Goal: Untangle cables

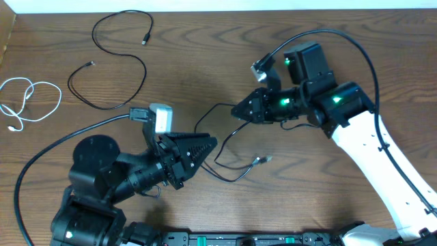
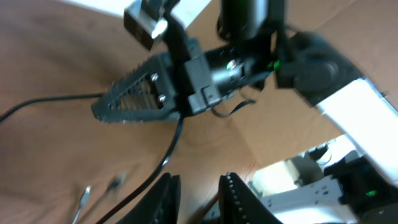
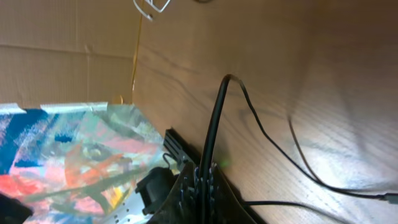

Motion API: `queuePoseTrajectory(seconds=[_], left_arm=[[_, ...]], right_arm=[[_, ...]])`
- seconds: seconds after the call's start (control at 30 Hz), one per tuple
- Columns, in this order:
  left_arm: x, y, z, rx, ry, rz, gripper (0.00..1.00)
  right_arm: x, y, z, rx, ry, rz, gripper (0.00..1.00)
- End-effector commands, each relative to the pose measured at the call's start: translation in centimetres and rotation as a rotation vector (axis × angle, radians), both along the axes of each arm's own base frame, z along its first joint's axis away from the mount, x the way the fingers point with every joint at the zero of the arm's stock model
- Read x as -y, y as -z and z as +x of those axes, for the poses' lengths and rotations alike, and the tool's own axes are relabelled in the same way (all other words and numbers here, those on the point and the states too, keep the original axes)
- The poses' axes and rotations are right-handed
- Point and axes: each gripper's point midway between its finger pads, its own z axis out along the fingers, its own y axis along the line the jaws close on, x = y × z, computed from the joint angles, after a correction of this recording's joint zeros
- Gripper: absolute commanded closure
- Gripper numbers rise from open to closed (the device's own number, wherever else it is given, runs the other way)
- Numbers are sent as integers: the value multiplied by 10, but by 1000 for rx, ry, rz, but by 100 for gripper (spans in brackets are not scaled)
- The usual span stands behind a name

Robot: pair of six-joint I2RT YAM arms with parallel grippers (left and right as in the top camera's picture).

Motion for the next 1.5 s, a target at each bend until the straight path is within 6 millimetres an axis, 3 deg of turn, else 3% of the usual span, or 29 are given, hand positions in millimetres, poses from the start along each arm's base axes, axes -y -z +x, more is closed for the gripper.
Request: queuePoseTrajectory(seconds=[0.0, 0.1, 0.2, 0.43, 0.7, 1.1, 1.13, 1.17, 1.3, 1.37, 1.47], left_arm=[[4, 5, -7, 81, 78, 67, 68], [10, 4, -16, 120, 158, 69, 51], [10, 6, -17, 123, 168, 73, 41], [3, 39, -6, 32, 121, 178, 40], [5, 48, 3, 19, 126, 207, 41], [5, 49, 4, 15, 127, 208, 74], [5, 49, 4, 15, 127, 208, 80], [5, 49, 4, 15, 127, 208, 92], [5, 48, 4, 19, 126, 206, 93], [6, 45, 6, 8, 114, 188, 93], [7, 35, 9, -7, 87, 142, 92]], right_arm=[[-9, 1, -9, -7, -13, -18, 99], [-13, 9, -13, 9, -8, -67, 99], [-20, 9, -19, 15, -29, -67, 99], [-28, 7, -26, 8, -43, -58, 99], [-36, 5, -32, 15, -66, -52, 99], [-42, 4, -34, 11, -69, -40, 99], [-43, 4, -34, 13, -71, -39, 99], [-45, 3, -35, 18, -77, -36, 99], [-45, 4, -34, 30, -70, -42, 98], [-41, 8, -26, 51, -33, -75, 84], [-32, 13, -15, 65, 17, -113, 53]])
